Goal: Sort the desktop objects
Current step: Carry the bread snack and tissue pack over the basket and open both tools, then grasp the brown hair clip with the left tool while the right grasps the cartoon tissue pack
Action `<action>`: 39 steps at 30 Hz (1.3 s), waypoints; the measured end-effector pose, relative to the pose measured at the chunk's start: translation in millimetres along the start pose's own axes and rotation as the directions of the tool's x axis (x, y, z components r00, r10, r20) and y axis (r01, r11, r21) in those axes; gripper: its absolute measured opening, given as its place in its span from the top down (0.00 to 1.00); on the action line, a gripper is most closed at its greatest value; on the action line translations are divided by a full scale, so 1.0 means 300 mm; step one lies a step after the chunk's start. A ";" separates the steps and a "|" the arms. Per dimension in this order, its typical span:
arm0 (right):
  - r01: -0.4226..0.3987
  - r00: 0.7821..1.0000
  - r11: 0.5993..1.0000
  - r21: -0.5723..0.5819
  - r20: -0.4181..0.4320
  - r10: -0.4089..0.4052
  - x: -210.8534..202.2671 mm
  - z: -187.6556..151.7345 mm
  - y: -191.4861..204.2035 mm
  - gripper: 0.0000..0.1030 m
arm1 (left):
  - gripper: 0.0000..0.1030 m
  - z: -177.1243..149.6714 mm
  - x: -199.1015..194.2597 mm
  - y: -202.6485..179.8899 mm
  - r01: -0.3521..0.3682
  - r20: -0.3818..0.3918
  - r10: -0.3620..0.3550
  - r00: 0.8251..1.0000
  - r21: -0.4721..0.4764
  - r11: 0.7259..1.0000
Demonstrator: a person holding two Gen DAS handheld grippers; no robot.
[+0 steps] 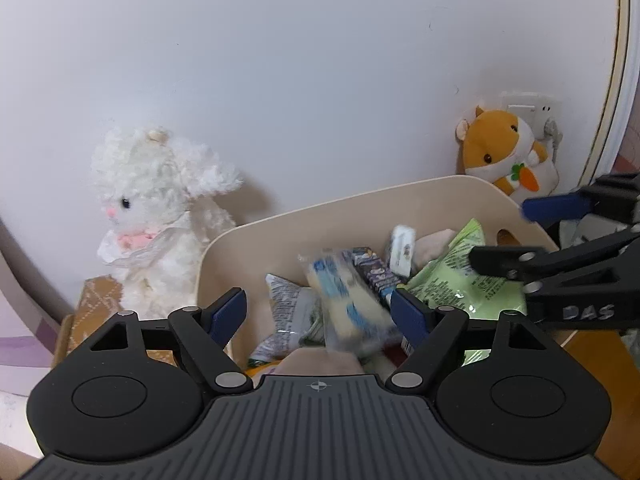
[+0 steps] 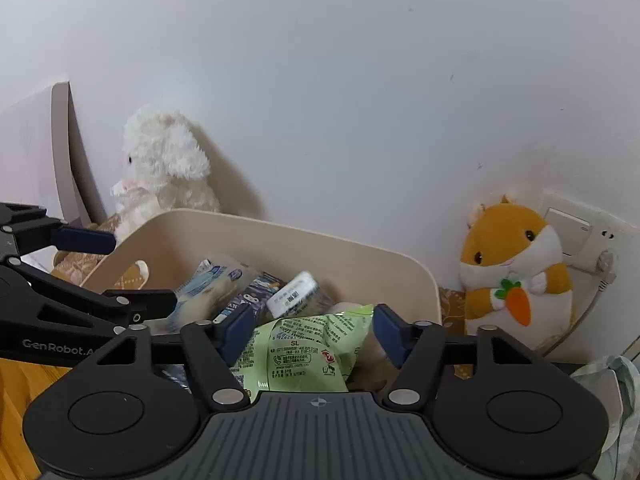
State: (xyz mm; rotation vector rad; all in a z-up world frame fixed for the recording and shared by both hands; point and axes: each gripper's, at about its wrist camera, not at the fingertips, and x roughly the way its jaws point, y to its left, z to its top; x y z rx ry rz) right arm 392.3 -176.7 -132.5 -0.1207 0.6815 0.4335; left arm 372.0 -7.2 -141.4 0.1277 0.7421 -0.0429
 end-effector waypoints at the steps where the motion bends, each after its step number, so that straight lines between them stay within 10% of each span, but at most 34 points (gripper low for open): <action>1: -0.001 1.000 1.000 0.008 0.009 0.001 -0.015 -0.003 -0.003 0.24 | 0.22 -0.005 -0.008 0.000 -0.006 0.003 0.006 1.000 0.004 1.000; 14: -0.008 0.998 1.000 0.014 0.062 0.007 -0.189 -0.141 -0.031 0.01 | 0.20 -0.130 -0.170 -0.041 -0.035 0.052 0.036 0.998 -0.029 0.999; 39: -0.019 0.975 1.000 0.000 -0.223 0.019 0.033 -0.460 0.110 0.03 | 0.20 -0.417 -0.051 -0.068 -0.052 -0.181 0.028 0.983 -0.129 0.990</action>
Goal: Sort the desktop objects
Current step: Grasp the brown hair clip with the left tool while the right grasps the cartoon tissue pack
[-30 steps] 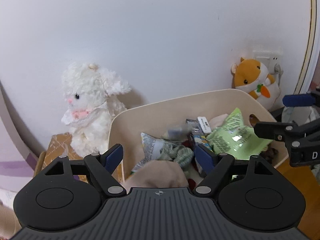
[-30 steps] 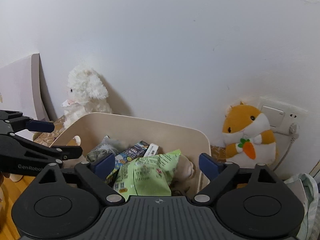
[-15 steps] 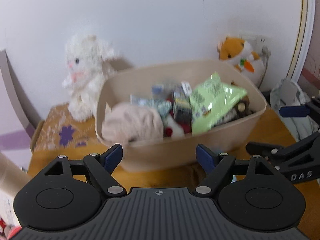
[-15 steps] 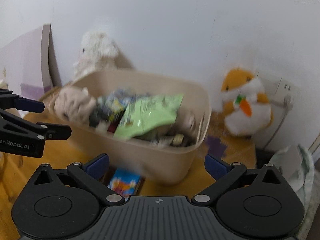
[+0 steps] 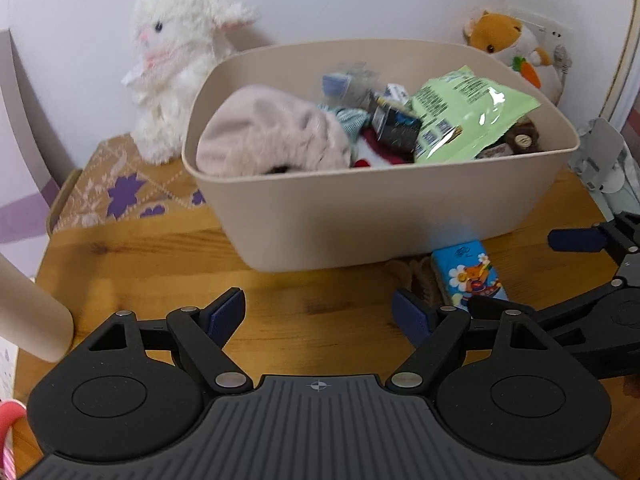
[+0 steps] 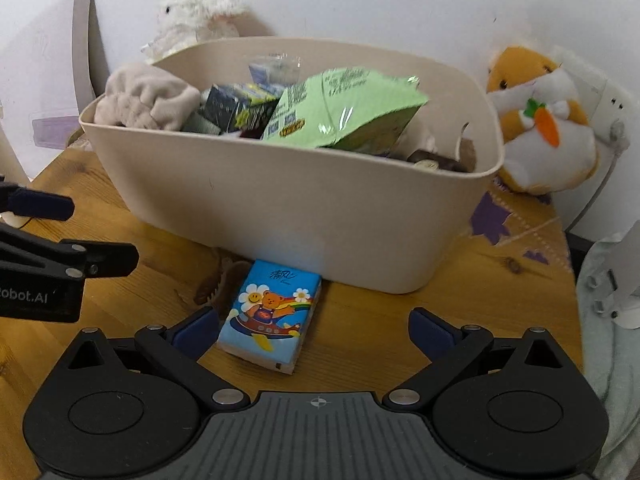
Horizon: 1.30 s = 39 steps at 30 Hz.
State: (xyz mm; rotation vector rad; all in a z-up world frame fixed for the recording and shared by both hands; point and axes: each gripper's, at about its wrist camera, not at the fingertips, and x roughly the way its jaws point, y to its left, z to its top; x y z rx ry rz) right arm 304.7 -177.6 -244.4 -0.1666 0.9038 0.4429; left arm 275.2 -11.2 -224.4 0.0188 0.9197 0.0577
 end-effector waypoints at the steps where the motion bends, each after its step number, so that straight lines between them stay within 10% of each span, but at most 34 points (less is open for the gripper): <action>1: -0.004 1.000 1.000 0.002 -0.006 0.004 0.010 0.001 0.002 0.04 | 0.20 -0.002 0.008 0.003 0.003 -0.005 -0.003 1.000 -0.005 1.000; 34: 0.054 0.997 0.997 -0.053 -0.055 -0.057 0.070 -0.023 -0.107 0.20 | 0.21 0.064 0.200 -0.163 0.128 -0.111 -0.132 0.985 -0.043 0.991; 39: 0.032 0.998 0.999 -0.037 -0.055 -0.034 0.064 -0.022 -0.132 0.25 | 0.34 0.067 0.229 -0.173 0.103 -0.146 -0.114 0.983 -0.077 0.992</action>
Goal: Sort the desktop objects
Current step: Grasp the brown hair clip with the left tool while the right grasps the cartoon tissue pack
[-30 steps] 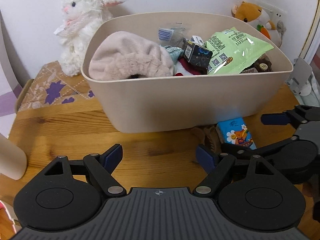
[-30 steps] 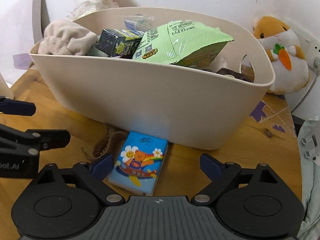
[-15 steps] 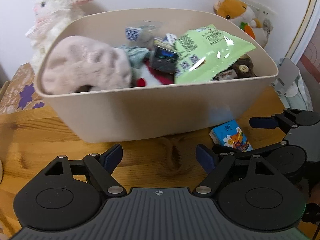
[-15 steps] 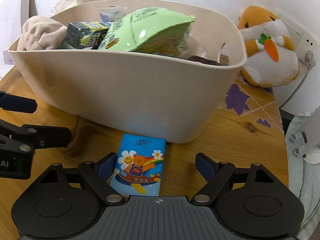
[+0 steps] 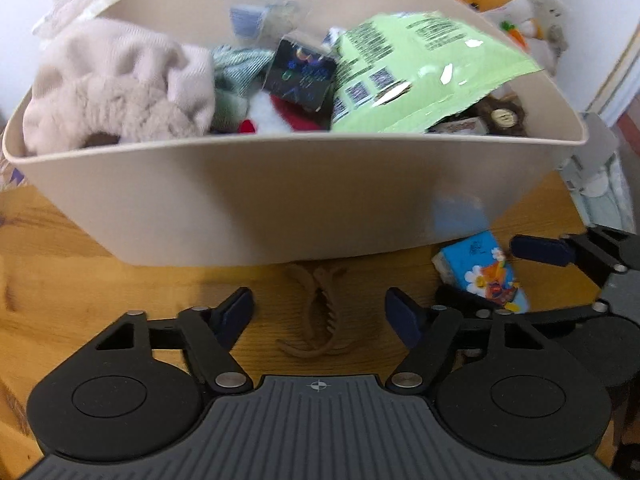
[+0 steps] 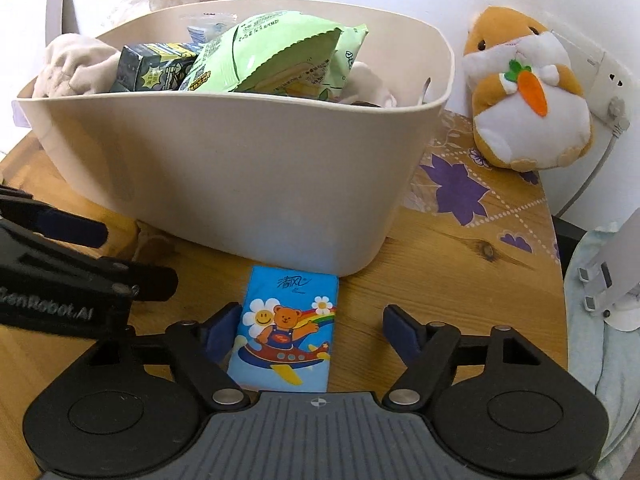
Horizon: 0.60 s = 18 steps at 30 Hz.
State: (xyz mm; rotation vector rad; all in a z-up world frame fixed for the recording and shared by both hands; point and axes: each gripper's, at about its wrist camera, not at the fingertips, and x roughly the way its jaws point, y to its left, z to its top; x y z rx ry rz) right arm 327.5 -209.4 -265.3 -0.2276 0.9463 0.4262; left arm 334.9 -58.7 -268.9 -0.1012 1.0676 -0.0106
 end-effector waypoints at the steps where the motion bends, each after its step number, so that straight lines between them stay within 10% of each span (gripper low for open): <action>1: -0.006 1.000 1.000 -0.003 0.001 0.006 -0.002 -0.001 -0.001 0.26 | 0.34 0.000 0.004 -0.002 -0.015 -0.001 0.015 1.000 0.001 1.000; 7: -0.033 0.999 0.999 -0.005 0.010 0.033 -0.015 -0.005 -0.007 0.43 | 0.39 -0.008 0.012 -0.028 -0.060 0.018 0.059 0.998 0.064 0.996; 12: -0.035 0.999 0.999 0.001 0.004 0.035 -0.024 -0.001 -0.006 0.58 | 0.78 -0.020 -0.001 -0.047 -0.029 0.034 0.026 0.999 0.101 0.994; 18: -0.029 1.000 1.000 0.011 -0.009 0.029 -0.043 -0.017 -0.010 0.59 | 0.80 -0.042 -0.016 -0.042 -0.011 0.023 0.009 1.000 0.108 0.994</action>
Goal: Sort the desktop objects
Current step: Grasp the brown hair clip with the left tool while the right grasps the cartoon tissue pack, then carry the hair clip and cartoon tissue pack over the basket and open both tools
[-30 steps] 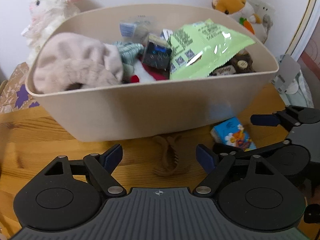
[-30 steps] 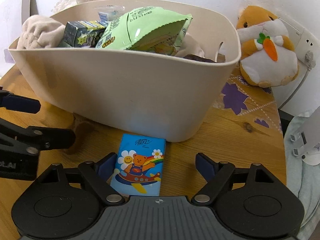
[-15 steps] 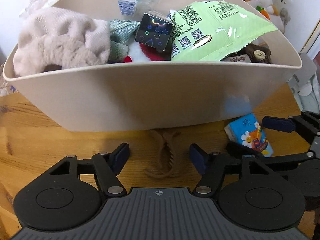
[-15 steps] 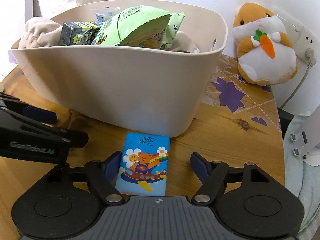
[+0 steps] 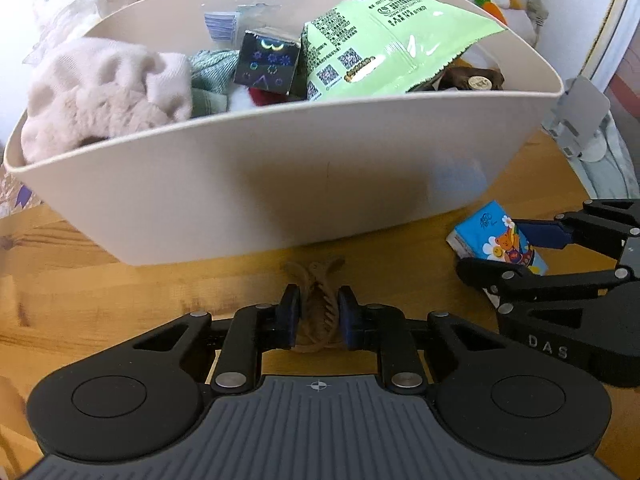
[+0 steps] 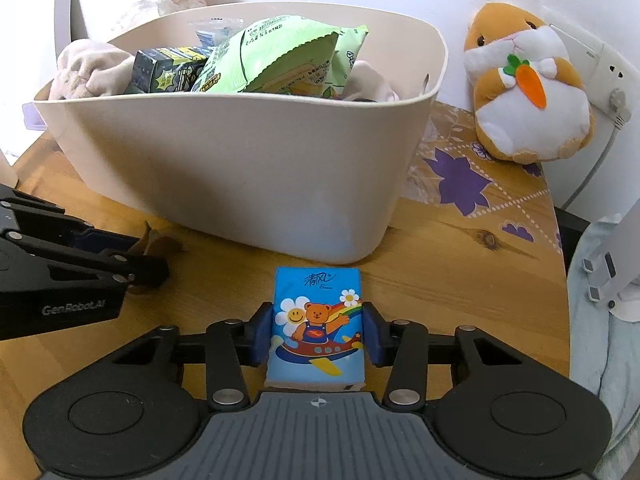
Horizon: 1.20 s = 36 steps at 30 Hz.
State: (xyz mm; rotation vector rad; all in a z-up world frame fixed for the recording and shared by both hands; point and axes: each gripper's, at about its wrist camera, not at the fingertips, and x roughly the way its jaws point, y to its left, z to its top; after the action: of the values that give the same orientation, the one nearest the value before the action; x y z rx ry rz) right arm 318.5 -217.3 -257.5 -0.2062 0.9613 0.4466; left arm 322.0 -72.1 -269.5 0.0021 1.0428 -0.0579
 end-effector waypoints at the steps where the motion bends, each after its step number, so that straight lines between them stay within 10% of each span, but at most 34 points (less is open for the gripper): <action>1: 0.002 1.000 1.000 0.000 -0.002 -0.002 -0.005 -0.004 0.001 0.59 | 0.80 -0.007 -0.004 0.002 0.000 0.001 0.000 1.000 -0.002 1.000; 36: -0.084 0.968 0.991 -0.105 0.227 0.106 -0.355 0.243 0.083 0.59 | 0.80 0.125 -0.494 0.199 0.052 0.292 -0.029 0.956 -0.071 0.996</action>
State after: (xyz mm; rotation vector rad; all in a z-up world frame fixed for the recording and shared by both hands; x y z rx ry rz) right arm 309.1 -198.0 -128.0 -0.1890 0.7231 0.5917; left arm 282.8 -6.5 -124.1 -0.0966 0.7496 -0.0529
